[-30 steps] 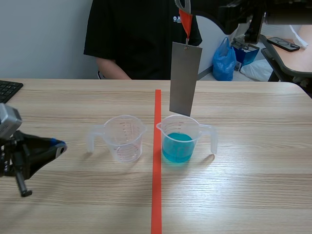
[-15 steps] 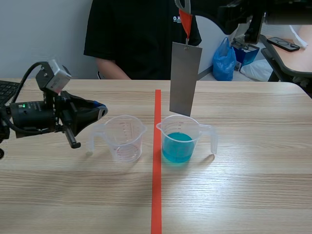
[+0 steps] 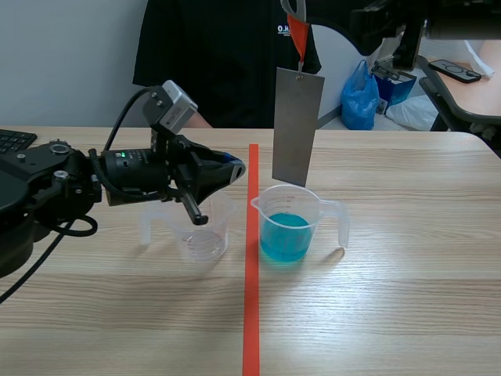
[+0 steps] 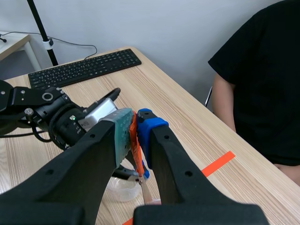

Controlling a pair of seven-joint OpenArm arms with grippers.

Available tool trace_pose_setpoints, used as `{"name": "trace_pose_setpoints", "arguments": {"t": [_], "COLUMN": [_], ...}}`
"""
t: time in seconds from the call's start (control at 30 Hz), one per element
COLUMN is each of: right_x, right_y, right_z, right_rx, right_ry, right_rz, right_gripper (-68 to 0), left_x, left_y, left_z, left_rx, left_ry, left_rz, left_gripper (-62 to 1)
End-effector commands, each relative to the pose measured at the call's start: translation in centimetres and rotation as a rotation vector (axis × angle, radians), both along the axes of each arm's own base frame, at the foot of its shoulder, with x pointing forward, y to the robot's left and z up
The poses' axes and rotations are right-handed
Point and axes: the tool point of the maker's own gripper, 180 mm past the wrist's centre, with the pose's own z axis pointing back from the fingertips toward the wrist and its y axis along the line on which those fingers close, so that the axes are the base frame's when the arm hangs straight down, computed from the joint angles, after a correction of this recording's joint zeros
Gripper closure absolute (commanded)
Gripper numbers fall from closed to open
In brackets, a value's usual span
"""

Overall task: Do the redox reaction experiment.
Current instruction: 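Raise the plate and point at it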

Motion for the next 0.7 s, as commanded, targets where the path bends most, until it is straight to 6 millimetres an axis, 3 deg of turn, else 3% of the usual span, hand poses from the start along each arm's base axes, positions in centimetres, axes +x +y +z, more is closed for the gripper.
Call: {"name": "trace_pose_setpoints", "arguments": {"t": [0.0,0.67], "right_x": [0.08,0.08], "right_y": [-0.19,-0.19], "right_z": [1.40,1.40], "right_rx": [0.024,0.024], "right_ry": [-0.034,-0.034], "right_rz": [-0.002,-0.002], "right_gripper": [-1.3,-1.3], "left_x": [0.69,0.66], "left_y": [-0.52,-1.18], "left_z": [1.71,2.02], "left_rx": [-0.034,-0.045], "left_ry": [-0.034,-0.038], "left_rz": [-0.004,-0.014], "left_gripper": [-3.9,-3.9]}}
